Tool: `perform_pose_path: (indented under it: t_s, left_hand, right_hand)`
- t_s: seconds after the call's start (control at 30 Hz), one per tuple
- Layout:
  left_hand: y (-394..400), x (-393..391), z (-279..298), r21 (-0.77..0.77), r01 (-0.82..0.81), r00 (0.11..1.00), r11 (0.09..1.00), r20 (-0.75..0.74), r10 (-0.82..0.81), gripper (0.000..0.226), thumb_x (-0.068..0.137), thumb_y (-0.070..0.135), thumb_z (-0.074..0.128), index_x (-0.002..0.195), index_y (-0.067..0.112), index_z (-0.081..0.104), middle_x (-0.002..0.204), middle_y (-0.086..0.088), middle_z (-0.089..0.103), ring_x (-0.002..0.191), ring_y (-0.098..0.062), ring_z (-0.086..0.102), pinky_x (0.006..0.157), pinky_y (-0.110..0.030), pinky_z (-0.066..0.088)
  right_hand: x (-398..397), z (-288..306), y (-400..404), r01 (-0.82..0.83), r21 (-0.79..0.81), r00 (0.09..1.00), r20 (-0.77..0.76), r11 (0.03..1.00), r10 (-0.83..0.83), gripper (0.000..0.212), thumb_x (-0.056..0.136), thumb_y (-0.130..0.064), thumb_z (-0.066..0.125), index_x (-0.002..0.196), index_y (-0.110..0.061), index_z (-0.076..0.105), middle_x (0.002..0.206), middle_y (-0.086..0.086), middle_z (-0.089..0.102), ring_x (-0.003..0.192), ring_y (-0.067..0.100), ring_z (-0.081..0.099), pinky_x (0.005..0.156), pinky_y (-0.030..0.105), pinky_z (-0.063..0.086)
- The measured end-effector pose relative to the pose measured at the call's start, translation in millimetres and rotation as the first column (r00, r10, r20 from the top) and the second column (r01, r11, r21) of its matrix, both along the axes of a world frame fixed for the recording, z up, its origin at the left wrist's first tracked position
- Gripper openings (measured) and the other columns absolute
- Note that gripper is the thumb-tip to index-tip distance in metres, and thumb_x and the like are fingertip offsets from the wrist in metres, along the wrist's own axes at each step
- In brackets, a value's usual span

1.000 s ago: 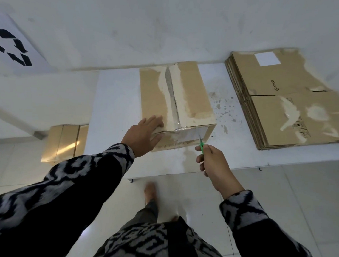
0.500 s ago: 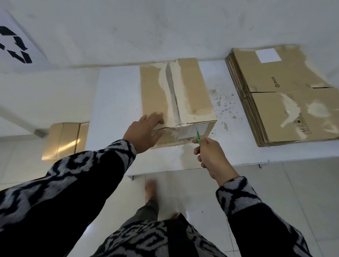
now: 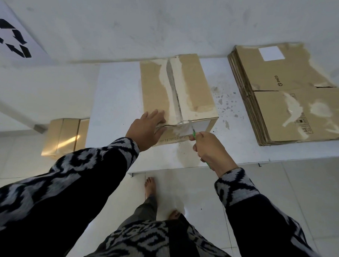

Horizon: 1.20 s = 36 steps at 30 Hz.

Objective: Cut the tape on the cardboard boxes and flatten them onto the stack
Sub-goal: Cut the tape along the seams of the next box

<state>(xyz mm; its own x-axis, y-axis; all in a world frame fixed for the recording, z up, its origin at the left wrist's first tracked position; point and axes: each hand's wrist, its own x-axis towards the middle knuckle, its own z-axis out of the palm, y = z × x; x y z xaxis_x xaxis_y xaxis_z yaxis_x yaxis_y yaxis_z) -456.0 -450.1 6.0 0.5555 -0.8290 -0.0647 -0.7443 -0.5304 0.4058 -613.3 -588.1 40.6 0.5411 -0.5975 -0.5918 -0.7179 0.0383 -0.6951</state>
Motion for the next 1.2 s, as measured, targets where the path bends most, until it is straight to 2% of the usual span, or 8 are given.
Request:
perform_pose_path:
  t_s: [0.1,0.27,0.4,0.53,0.67,0.8,0.97,1.2]
  left_hand:
    - [-1.0,1.2,-4.2,0.011,-0.003,1.0,1.0,0.006,0.002,0.047,0.099,0.046,0.043,0.137,0.018,0.045,0.129,0.008,0.059,0.129,-0.035,0.047,0.098,-0.048,0.046]
    - [1.3,4.5,-10.5,0.006,0.015,0.999,1.0,0.041,-0.015,0.058,0.09,0.061,0.02,0.134,0.027,0.034,0.128,0.01,0.057,0.13,-0.035,0.047,0.094,-0.052,0.049]
    - [0.7,5.3,-9.3,0.009,0.013,0.999,1.0,0.036,-0.014,0.068,0.088,0.062,0.018,0.14,0.022,0.038,0.132,0.01,0.056,0.134,-0.036,0.043,0.097,-0.05,0.048]
    - [1.2,2.7,-10.2,-0.01,-0.003,1.0,1.0,0.012,0.003,0.064,0.088,0.061,0.019,0.138,0.024,0.037,0.129,0.01,0.057,0.132,-0.036,0.046,0.099,-0.05,0.047]
    - [-1.2,0.9,-7.2,-0.021,-0.014,0.999,1.0,-0.032,0.013,0.05,0.094,0.051,0.037,0.134,0.023,0.047,0.126,0.012,0.059,0.135,-0.027,0.045,0.107,-0.046,0.041]
    - [-22.0,-1.2,21.2,-0.135,-0.161,0.987,0.978,-0.001,0.163,0.028,0.096,0.046,0.048,0.099,0.027,0.068,0.092,0.01,0.072,0.088,-0.019,0.066,0.076,-0.032,0.052]
    - [-77.5,22.8,44.5,0.11,-0.305,0.874,0.946,-0.362,0.324,0.036,0.094,0.04,0.05,0.077,0.012,0.065,0.069,0.001,0.065,0.067,-0.02,0.061,0.072,-0.031,0.052]
    - [-109.1,39.8,46.3,0.188,-0.49,0.586,0.851,-0.651,0.481,0.017,0.087,0.024,0.054,0.085,0.008,0.06,0.053,-0.002,0.049,0.043,-0.019,0.042,0.049,-0.024,0.04]
  right_hand:
    - [1.2,7.1,-3.4,0.025,0.072,1.0,-0.002,0.997,-0.024,0.032,0.104,-0.016,0.031,0.088,-0.015,0.059,0.067,0.002,0.051,0.048,0.011,0.037,0.043,0.021,0.028]
    - [1.7,23.6,-15.5,-0.072,0.094,0.993,-0.083,0.993,0.08,0.029,0.103,-0.011,0.032,0.101,-0.01,0.061,0.069,0.003,0.048,0.051,0.012,0.032,0.038,0.019,0.027]
    - [9.6,37.1,-27.4,-0.217,0.068,0.961,-0.162,0.974,0.225,0.026,0.103,-0.005,0.036,0.104,-0.008,0.061,0.073,0.005,0.046,0.054,0.014,0.032,0.045,0.022,0.029]
    - [11.2,41.7,-32.0,-0.434,-0.022,0.874,-0.252,0.9,0.415,0.035,0.102,0.001,0.034,0.12,-0.013,0.061,0.077,-0.003,0.04,0.061,0.015,0.037,0.051,0.024,0.034]
    - [12.1,31.6,-28.8,-0.406,-0.101,0.9,-0.215,0.908,0.379,0.033,0.102,-0.009,0.037,0.123,0.0,0.061,0.086,0.008,0.054,0.065,0.019,0.049,0.058,0.029,0.043]
    - [2.6,20.6,-19.0,-0.237,-0.075,0.965,-0.129,0.969,0.226,0.034,0.103,-0.015,0.032,0.11,-0.003,0.062,0.077,0.009,0.057,0.059,0.02,0.052,0.051,0.026,0.039]
    - [-5.5,11.4,-10.6,-0.076,-0.08,0.996,-0.061,0.994,0.072,0.035,0.104,-0.022,0.028,0.091,-0.016,0.06,0.07,0.003,0.059,0.05,0.014,0.051,0.048,0.023,0.034]
    - [-19.6,10.1,-13.6,0.011,-0.084,0.999,-0.033,0.996,-0.014,0.034,0.103,-0.02,0.029,0.092,-0.017,0.06,0.069,0.003,0.06,0.053,0.014,0.053,0.046,0.02,0.034]
